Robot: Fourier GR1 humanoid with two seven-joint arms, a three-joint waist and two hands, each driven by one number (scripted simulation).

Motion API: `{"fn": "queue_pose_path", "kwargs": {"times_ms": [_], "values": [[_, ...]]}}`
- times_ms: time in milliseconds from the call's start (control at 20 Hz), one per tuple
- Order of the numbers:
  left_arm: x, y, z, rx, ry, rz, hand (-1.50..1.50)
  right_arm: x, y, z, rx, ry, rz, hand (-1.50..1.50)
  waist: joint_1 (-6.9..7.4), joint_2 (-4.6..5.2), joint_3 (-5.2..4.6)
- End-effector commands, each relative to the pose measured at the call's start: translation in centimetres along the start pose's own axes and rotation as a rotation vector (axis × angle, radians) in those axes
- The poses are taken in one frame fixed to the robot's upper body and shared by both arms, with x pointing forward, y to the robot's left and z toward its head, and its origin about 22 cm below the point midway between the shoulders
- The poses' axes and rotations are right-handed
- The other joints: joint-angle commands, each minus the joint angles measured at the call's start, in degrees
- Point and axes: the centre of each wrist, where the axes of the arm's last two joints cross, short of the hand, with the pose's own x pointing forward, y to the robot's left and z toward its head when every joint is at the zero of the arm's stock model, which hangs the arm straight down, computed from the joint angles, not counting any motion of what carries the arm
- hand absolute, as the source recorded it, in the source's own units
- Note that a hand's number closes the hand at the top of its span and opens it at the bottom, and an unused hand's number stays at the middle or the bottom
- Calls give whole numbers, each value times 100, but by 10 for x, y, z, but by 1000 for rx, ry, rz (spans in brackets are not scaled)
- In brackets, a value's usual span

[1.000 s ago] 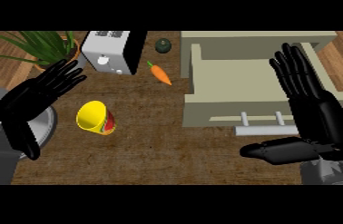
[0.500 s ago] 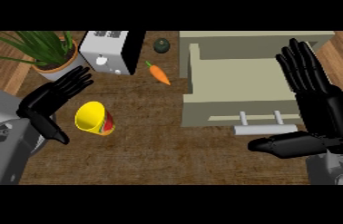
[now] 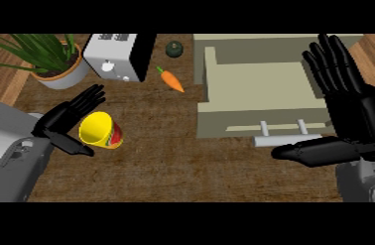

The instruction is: Pick up the cup, place it into the drawer and close the drawer

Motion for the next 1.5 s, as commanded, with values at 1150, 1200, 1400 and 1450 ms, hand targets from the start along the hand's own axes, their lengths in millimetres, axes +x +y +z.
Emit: {"fn": "queue_pose_path", "kwargs": {"times_ms": [1150,1200,1400,1450], "values": [[-50,-41,-12,-107,-166,74,-150,10,2,-14,35,-17,10,-150,-152,66,-22],[-63,-48,0,-99,-171,77,-150,6,0,-9,17,-2,1,-150,-130,61,-21],[-58,-50,-12,-133,-164,104,-150,7,-7,-16,31,-2,-1,-150,-134,72,-19],[-58,-52,-15,-156,-154,129,-150,9,-10,-12,20,-7,4,-150,-214,77,-23]]}}
